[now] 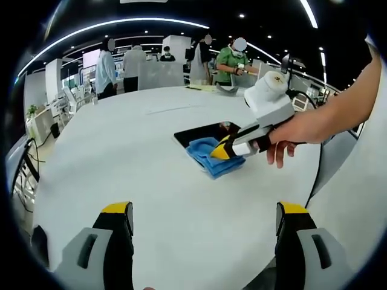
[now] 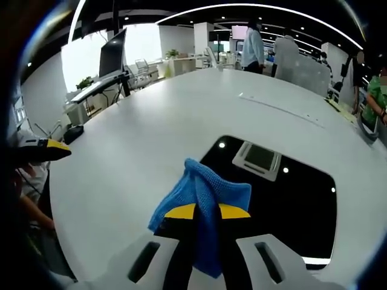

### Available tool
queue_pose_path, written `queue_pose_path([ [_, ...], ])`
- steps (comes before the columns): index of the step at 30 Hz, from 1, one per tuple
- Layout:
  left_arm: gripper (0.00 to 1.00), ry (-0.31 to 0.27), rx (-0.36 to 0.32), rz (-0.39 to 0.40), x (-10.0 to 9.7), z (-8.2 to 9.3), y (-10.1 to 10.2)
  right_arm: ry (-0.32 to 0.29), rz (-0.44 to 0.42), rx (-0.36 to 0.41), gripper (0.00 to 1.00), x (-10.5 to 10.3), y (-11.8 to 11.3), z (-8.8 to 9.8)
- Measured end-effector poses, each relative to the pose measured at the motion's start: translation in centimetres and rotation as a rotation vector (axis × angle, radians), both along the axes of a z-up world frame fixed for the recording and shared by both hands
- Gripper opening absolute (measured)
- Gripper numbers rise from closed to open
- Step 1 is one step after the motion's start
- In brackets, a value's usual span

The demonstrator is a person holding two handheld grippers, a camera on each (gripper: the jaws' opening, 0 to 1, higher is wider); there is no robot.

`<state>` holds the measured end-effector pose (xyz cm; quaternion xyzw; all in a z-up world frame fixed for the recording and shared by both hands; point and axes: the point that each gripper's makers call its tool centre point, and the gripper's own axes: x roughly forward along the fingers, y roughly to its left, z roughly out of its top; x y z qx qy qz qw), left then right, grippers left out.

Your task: Wipe the mirror surface with the cleaning cloth until all visible marks leave the cleaned area.

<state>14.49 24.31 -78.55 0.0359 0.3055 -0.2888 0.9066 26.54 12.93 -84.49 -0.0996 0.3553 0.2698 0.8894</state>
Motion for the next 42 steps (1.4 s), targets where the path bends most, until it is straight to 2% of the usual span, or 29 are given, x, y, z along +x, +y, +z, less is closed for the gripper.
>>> queue_pose_path([
  [9,0.99,-0.001,0.002,-0.005,0.2,0.1,0.1,0.011,0.012,0.006,0.08,0.1,0.0,0.0],
  [18,0.99,0.0,0.006,-0.022,0.3,0.1,-0.2,0.059,0.018,0.0,0.05,0.4,-0.2,0.0],
  [30,0.99,0.009,0.016,-0.064,0.0,0.1,-0.6,0.058,0.021,-0.009,0.04,0.3,-0.2,0.0],
  [35,0.99,0.013,0.016,-0.079,-0.3,0.1,-1.1,0.073,-0.001,0.016,0.03,0.2,-0.6,0.5],
  [42,0.99,0.013,0.023,-0.084,-0.5,0.8,-1.7,0.047,0.004,0.042,0.03,-0.2,-1.1,2.4],
])
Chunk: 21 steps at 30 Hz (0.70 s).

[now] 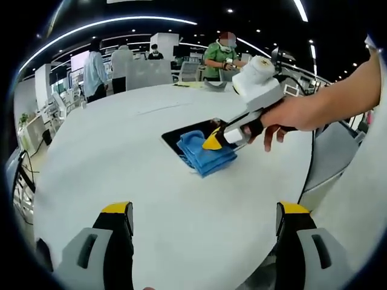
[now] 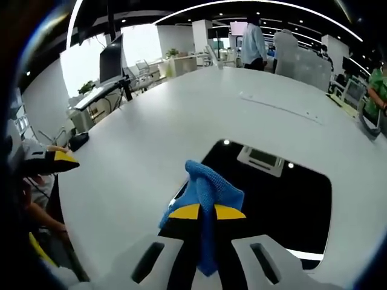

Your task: Wipe the mirror surface with the cleaning cloth until all visible marks leave the cleaned area.

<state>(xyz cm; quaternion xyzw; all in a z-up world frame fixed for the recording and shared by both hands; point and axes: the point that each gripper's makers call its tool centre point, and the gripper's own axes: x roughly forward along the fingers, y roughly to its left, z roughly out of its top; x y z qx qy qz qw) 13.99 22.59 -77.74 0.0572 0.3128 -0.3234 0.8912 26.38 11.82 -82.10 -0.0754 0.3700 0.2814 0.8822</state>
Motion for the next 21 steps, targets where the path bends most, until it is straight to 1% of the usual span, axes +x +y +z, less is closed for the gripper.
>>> queue_pose_path([
  [4,0.99,-0.009,0.015,0.0,0.2,0.4,-0.4,-0.009,0.004,0.019,0.03,-0.3,-0.4,0.9],
  [7,0.99,-0.021,0.014,0.02,0.3,0.8,-0.6,-0.021,0.016,0.033,0.03,-0.6,-1.0,1.7],
  [10,0.99,-0.021,0.009,0.039,0.4,0.7,-0.9,-0.031,0.025,0.052,0.03,-1.0,-1.6,2.6],
  [12,0.99,-0.019,0.023,0.04,0.2,0.7,-1.4,-0.039,0.028,0.067,0.03,-1.2,-2.2,3.4],
  [14,0.99,-0.024,0.004,0.044,0.2,0.9,-2.0,-0.051,0.02,0.095,0.03,-1.2,-2.9,4.2],
  [15,0.99,-0.016,0.002,0.047,0.1,0.9,-2.2,-0.049,0.015,0.101,0.03,-1.3,-3.3,4.4],
  [16,0.99,-0.023,0.005,0.051,0.1,1.0,-2.4,-0.049,0.011,0.111,0.03,-1.5,-3.7,4.8],
  [19,0.99,-0.028,-0.002,0.063,0.2,1.3,-3.0,-0.056,0.013,0.121,0.03,-2.0,-4.8,5.4],
  [21,0.99,-0.031,0.016,0.059,0.1,1.3,-3.3,-0.057,0.011,0.13,0.03,-2.3,-5.7,5.8],
])
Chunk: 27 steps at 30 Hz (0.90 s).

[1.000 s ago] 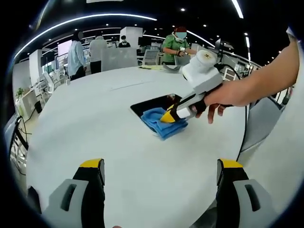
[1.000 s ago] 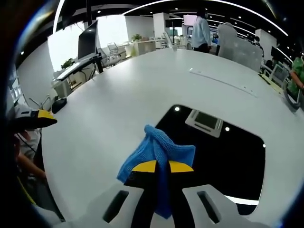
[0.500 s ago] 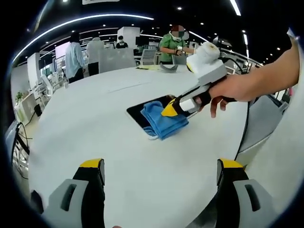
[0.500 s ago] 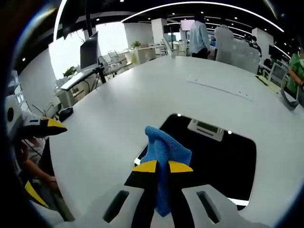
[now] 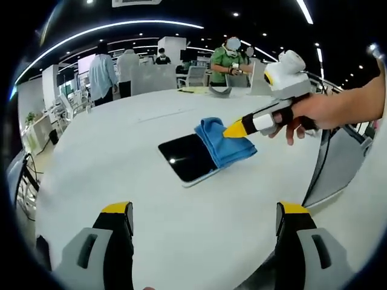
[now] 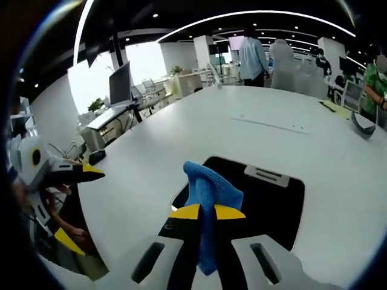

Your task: Wipe the mirror surface with the cleaning cloth until all visible marks leave the cleaned area.

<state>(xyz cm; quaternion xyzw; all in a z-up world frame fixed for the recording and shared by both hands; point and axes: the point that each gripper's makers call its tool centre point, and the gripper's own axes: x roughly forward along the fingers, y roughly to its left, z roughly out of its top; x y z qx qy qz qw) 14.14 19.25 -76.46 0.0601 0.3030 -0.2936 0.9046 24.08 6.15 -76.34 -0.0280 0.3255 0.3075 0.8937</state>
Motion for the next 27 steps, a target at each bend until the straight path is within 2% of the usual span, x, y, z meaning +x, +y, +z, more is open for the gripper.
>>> queue_pose_path([
  [6,0.99,-0.002,0.002,0.01,-0.1,0.3,-0.4,-0.023,0.015,0.012,0.03,-1.0,-2.5,1.0],
  [15,0.99,0.0,0.015,0.011,-0.6,0.5,-0.9,-0.022,0.007,0.022,0.03,-2.4,-5.5,1.9],
  [20,0.99,-0.003,0.017,0.002,-0.8,0.4,-1.5,-0.022,-0.004,0.02,0.03,-3.1,-7.6,1.6],
  [27,0.99,0.005,0.023,-0.008,-1.1,0.2,-1.8,-0.013,-0.002,-0.021,0.03,-4.4,-10.3,0.3],
])
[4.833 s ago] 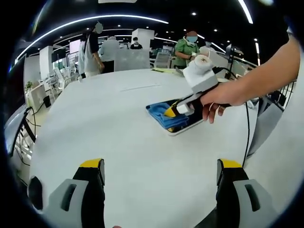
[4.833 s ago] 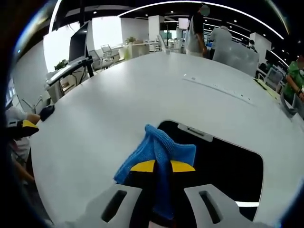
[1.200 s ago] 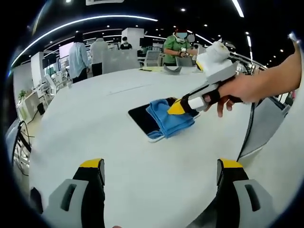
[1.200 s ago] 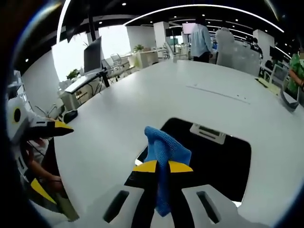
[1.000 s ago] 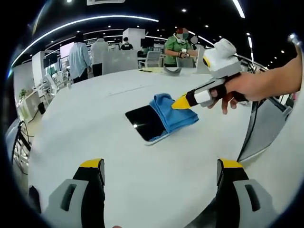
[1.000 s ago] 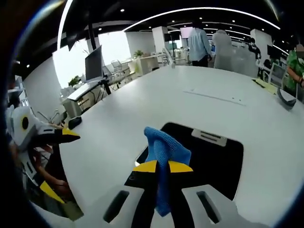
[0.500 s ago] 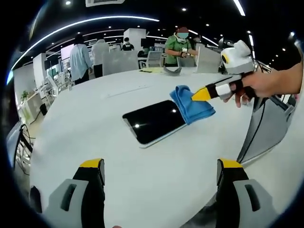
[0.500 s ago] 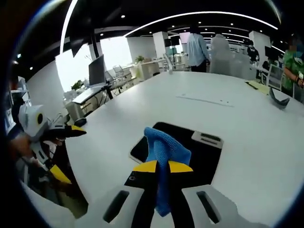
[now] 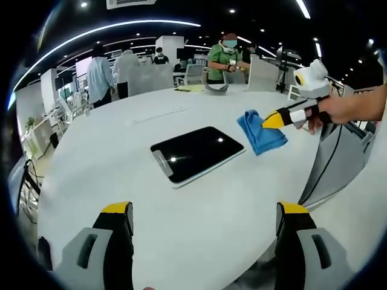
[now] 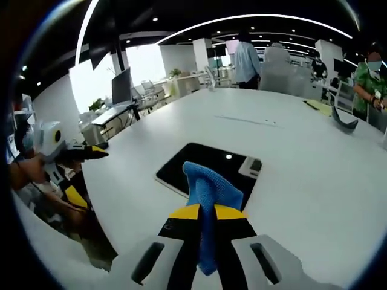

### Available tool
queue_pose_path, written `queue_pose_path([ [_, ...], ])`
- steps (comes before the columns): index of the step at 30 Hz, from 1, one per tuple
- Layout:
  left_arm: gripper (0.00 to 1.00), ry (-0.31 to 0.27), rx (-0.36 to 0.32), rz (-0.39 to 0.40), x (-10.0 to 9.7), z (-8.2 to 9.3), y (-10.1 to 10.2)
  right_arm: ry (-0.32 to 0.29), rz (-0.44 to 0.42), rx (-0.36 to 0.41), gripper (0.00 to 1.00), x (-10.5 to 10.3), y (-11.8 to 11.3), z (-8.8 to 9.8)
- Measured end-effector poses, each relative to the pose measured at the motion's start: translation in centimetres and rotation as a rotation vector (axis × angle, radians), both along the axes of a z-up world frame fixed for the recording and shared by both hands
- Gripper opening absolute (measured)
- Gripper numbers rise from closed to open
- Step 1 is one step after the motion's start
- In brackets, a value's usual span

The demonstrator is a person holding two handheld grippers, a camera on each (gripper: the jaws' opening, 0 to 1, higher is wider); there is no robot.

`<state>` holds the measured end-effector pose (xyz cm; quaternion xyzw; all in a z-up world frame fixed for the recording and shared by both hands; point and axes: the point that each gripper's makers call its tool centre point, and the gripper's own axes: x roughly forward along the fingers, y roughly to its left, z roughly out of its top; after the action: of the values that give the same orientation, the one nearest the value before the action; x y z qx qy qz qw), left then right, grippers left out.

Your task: Wipe the mirror surface with the cleaning cloth until all visible marks leave the cleaned area.

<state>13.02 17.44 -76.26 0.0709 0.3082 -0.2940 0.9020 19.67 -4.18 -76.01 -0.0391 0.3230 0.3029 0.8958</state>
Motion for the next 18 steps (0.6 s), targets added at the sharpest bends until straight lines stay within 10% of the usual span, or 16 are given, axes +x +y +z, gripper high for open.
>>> queue_pose_path([
  [18,0.99,0.007,0.0,0.006,-0.7,-0.1,0.0,0.092,-0.027,-0.063,0.03,-2.6,-3.9,-4.3],
])
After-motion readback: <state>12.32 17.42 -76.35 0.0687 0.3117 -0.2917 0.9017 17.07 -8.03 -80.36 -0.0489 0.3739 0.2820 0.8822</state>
